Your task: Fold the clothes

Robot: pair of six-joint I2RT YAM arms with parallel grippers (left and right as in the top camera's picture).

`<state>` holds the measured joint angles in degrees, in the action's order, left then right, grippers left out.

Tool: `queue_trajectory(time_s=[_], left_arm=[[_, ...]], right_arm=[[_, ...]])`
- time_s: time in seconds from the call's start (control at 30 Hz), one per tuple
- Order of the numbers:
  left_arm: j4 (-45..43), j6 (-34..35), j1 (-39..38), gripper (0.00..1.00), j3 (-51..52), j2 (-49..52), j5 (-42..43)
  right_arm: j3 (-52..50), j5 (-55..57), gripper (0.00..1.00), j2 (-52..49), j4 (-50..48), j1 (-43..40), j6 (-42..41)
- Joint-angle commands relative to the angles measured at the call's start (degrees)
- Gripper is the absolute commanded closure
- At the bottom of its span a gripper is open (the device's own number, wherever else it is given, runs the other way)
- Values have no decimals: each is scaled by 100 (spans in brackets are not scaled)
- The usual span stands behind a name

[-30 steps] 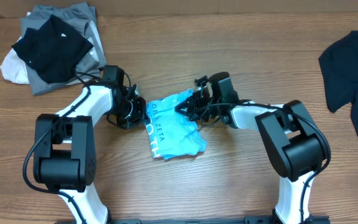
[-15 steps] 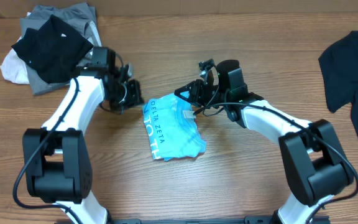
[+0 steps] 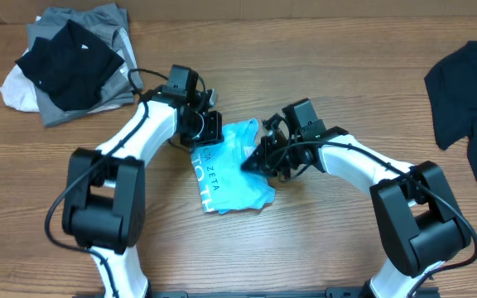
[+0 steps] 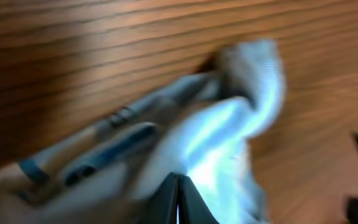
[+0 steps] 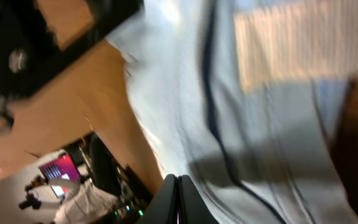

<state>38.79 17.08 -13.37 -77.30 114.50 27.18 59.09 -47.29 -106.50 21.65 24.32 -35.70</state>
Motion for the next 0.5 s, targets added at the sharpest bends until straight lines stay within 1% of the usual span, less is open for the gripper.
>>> queue_trajectory(time_s=[0.0, 0.17, 0.27, 0.33, 0.47], left_arm=[[-109, 59, 175, 95, -48, 369, -105], [-354, 52, 308, 94, -50, 608, -142], [-435, 50, 323, 92, -50, 612, -144], [-446, 48, 323, 91, -68, 612, -146], [-348, -52, 339, 90, -131, 610, -164]], right_arm=[[-85, -136, 96, 9, 98, 168, 444], [-444, -131, 96, 9, -105, 612, 398], [-710, 369, 96, 9, -199, 903, 92], [-850, 638, 96, 9, -197, 966, -81], [-960, 874, 96, 9, 20, 894, -94]])
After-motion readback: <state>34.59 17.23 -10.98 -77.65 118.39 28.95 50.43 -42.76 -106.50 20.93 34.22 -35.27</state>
